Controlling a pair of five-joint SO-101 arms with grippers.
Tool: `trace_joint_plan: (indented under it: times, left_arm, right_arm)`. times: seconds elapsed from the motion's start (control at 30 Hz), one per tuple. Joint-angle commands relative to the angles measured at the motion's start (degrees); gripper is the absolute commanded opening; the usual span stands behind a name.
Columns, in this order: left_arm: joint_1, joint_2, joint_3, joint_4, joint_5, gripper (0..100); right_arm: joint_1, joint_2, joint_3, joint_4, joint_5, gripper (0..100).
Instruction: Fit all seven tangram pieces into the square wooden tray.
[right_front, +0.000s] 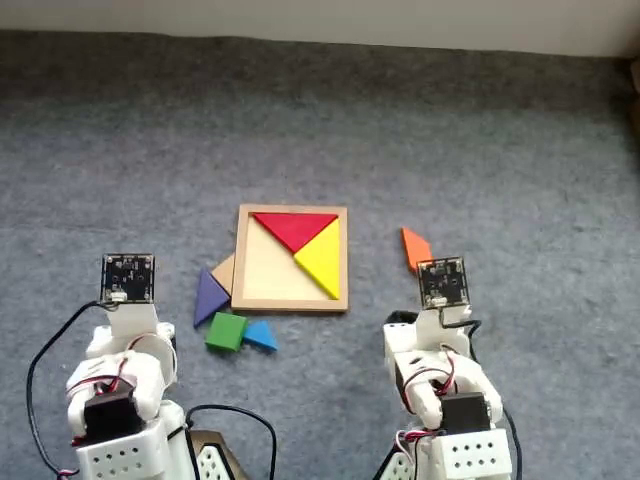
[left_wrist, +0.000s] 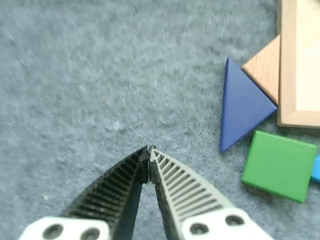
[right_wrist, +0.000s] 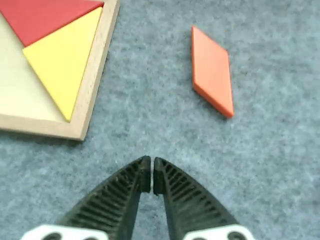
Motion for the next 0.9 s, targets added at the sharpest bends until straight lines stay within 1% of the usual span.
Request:
trace_joint_plan:
  times: [0.0, 0.07, 0.13, 0.2, 0.37, 0.47, 0.53, 0.63, 0.73, 0.8, 0.87]
  left_arm:
    - [-0.66, -1.89, -9.45, 0.09, -11.87, 3]
    - [-0.57, -1.89, -11.91, 0.09, -18.37, 4]
    - [-0.22, -1.8, -14.02, 0.09, -22.33, 4]
    - [0.92, -1.36, -15.6, 0.44, -23.3, 4]
    - [3.65, -1.27, -16.48, 0.62, -23.91, 16]
    - [5.93, -1.19, -16.57, 0.62, -28.66, 16]
    - [7.78, -0.13, -16.57, 1.14, -29.8, 16]
    - [11.47, 5.93, -18.07, 3.34, -31.91, 17]
    - [14.29, 15.78, -22.46, 4.84, -31.91, 17]
    - [15.78, 23.25, -25.89, 5.8, -31.74, 20]
    - [17.1, 30.02, -28.18, 6.15, -29.45, 24]
  right_arm:
    - [0.66, -3.56, 6.37, 4.18, -0.62, 2.6]
    - [0.66, -4.26, 6.37, 5.76, -0.53, 2.6]
    - [0.75, -4.7, 6.37, 6.81, -0.53, 2.6]
    - [0.75, -4.79, 6.37, 6.99, -0.53, 2.6]
    - [0.75, -4.79, 6.37, 6.99, -0.44, 2.6]
    - [0.75, -4.79, 6.37, 6.99, -0.35, 2.6]
    - [0.75, -4.79, 6.37, 6.99, -0.35, 2.6]
    - [0.75, -4.79, 6.37, 6.99, -0.35, 2.6]
    - [0.75, -4.79, 6.37, 6.99, -0.35, 2.6]
    - [0.75, -4.79, 6.37, 6.99, -0.35, 2.6]
    - [0.75, -4.79, 6.37, 6.99, -0.35, 2.6]
